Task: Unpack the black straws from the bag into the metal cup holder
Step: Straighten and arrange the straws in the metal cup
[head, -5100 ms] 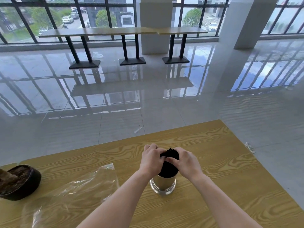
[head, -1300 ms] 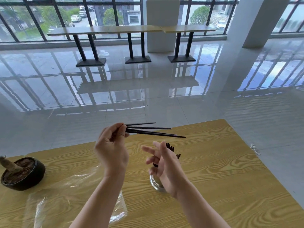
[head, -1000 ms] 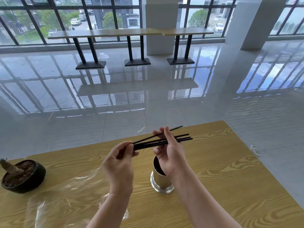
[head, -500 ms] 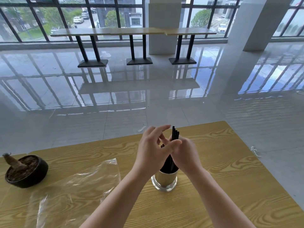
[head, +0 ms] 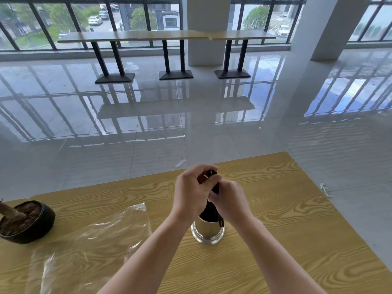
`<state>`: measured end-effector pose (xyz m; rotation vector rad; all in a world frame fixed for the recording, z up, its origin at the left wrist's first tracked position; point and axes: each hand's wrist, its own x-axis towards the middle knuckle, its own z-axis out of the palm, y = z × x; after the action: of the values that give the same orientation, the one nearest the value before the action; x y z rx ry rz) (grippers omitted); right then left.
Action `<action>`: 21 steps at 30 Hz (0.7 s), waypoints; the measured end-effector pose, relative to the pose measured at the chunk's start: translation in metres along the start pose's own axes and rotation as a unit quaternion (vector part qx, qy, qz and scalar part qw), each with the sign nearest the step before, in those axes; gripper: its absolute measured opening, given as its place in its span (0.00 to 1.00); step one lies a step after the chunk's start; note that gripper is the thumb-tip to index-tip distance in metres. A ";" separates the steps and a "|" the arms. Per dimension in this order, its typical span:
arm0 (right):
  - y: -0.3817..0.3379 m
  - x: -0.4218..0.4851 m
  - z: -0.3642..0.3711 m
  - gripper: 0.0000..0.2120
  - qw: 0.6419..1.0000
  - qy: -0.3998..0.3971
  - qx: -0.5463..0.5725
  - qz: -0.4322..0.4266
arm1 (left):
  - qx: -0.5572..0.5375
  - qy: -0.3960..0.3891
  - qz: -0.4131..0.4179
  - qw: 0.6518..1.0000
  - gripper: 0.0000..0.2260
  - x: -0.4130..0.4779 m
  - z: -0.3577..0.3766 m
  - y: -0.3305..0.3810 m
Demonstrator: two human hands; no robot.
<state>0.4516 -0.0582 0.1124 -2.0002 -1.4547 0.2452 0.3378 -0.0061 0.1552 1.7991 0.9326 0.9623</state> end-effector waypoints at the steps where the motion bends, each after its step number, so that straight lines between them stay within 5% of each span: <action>1: -0.003 0.004 -0.004 0.20 1.000 0.005 0.010 0.004 | -0.013 -0.001 0.005 1.000 0.09 0.005 -0.002 0.004; 9: -0.005 0.022 0.004 0.20 0.999 0.010 0.029 0.029 | -0.008 -0.053 -0.012 0.999 0.08 0.030 -0.006 0.005; 15: 0.005 -0.002 0.019 0.07 0.996 -0.064 0.035 0.050 | 0.082 -0.049 -0.005 0.995 0.07 0.014 -0.002 -0.036; 21: 0.024 -0.044 0.006 0.12 0.991 0.094 0.083 0.054 | 0.085 -0.042 -0.059 0.994 0.04 0.007 0.004 -0.066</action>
<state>0.4512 -0.1002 0.0840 -1.9127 -1.1710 0.2104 0.3310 0.0212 0.0950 1.8869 1.0808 0.7469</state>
